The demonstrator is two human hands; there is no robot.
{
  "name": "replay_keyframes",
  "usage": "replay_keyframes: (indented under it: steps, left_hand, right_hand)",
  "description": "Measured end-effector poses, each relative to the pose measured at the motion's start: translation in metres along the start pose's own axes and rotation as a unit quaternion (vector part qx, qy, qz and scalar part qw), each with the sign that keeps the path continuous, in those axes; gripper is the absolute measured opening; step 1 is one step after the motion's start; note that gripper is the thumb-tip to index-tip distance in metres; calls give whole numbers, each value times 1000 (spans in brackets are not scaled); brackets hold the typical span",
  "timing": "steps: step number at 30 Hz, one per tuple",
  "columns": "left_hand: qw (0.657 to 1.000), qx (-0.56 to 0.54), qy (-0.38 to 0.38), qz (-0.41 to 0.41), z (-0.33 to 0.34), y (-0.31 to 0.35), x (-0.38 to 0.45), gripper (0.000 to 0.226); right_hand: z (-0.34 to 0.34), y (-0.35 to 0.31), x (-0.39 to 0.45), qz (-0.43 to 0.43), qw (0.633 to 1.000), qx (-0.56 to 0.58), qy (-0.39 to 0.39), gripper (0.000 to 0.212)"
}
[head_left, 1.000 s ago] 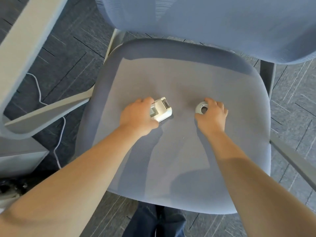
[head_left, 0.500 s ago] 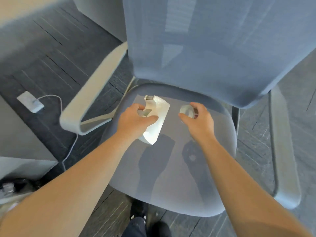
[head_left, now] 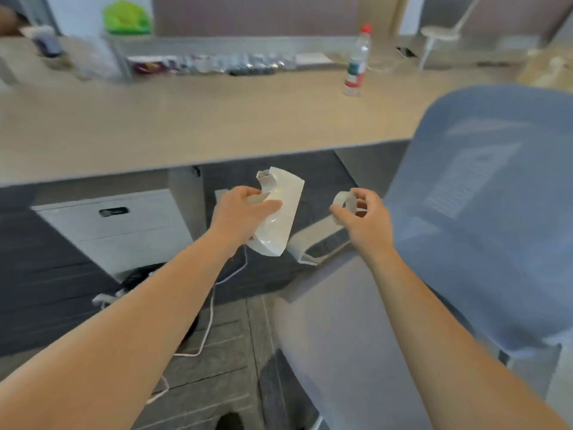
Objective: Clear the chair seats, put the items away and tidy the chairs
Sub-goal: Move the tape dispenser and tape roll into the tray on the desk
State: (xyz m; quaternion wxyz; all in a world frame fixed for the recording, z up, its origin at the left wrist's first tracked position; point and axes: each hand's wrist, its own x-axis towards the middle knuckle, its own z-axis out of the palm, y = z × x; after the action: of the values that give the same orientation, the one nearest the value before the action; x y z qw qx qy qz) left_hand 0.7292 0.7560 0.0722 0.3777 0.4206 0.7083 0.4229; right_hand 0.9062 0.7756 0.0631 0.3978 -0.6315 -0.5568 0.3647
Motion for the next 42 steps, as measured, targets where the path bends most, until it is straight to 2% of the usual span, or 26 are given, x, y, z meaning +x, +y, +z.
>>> replay_keyframes:
  steps: [7,10,16,23,29,42]
  left_hand:
    - [991,-32,131,-8,-156,-8,-18,39]
    - [986,-34,164,-10,-223,-17,-20,29]
    - [973,-26,228,-22,-359,-42,-8,25]
    - [965,-9,260,-19,-509,-72,26,23]
    - [960,-3,279,-24,-575,-94,57,40]
    - [944,44,325,-39,-668,-97,197,40]
  right_hand:
    - [103,-103,-27,-100,986,15,-136,49]
    - [152,-143,-38,-121,977,25,-175,48]
    - [272,-215,-61,-157,962,31,-221,52]
    - [422,-299,-89,-179,953,27,-243,53]
    - [505,-341,-90,-216,944,17,-249,53]
    - [649,-401,5,-219,932,24,-288,56]
